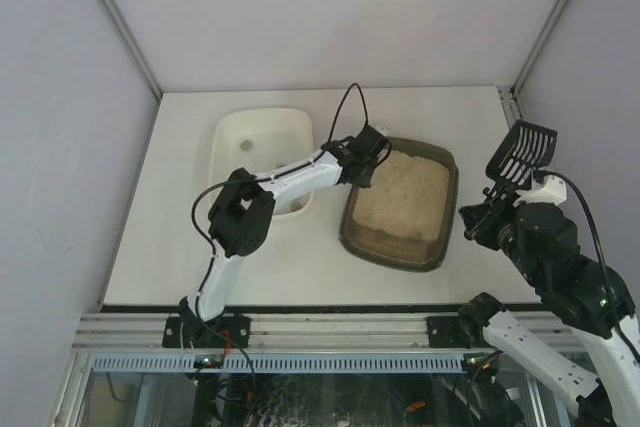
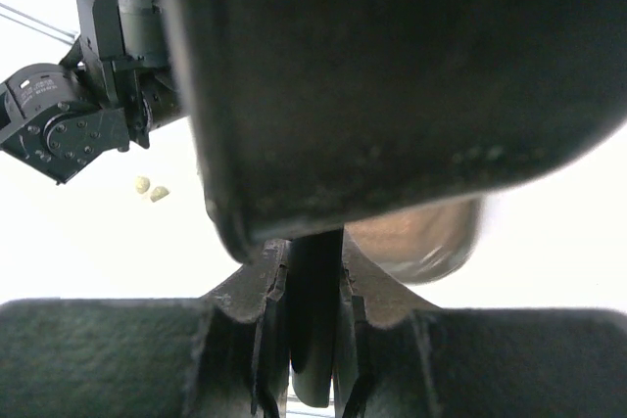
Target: Clean the litter box
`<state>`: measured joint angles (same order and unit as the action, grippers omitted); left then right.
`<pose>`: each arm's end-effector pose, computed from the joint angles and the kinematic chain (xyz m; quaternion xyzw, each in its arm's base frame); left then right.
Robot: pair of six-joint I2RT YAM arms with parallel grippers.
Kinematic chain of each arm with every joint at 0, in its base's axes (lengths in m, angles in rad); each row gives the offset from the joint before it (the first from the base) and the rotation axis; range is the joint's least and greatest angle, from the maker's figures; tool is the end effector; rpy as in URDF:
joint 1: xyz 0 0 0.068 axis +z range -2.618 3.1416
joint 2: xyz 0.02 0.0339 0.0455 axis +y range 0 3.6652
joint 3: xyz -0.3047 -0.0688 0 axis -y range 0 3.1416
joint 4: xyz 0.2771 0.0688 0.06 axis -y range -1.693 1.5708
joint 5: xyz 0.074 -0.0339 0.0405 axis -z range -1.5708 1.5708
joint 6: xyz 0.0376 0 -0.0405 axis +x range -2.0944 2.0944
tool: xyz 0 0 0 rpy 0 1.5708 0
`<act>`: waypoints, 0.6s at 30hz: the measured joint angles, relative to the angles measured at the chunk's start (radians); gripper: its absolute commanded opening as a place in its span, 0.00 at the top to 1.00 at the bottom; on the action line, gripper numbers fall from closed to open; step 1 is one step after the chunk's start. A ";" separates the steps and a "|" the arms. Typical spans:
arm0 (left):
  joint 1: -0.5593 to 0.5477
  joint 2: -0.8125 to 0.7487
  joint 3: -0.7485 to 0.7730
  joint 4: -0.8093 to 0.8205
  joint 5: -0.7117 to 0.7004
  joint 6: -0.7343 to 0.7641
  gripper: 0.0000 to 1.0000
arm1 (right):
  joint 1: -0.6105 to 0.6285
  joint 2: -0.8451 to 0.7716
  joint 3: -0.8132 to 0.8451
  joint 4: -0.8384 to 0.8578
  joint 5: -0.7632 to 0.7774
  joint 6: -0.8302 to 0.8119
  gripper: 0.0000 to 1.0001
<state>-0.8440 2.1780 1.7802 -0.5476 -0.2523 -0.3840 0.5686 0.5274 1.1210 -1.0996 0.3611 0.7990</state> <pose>0.3640 -0.3952 0.2222 0.1775 0.9279 -0.0780 0.3184 0.0479 0.0148 0.4187 0.1880 0.8315 0.1955 0.4848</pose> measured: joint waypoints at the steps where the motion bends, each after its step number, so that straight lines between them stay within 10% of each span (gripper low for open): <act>1: 0.002 0.011 0.020 -0.014 -0.003 0.041 0.96 | -0.001 0.005 0.000 0.002 0.000 0.000 1.00; 18: -0.010 0.258 0.481 -0.214 0.287 1.000 1.00 | -0.058 0.004 -0.042 -0.006 0.001 -0.010 1.00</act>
<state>-0.8543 2.4363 2.2616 -0.7612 0.0349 0.6163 0.5102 0.5316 1.0794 -1.1053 0.3622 0.7895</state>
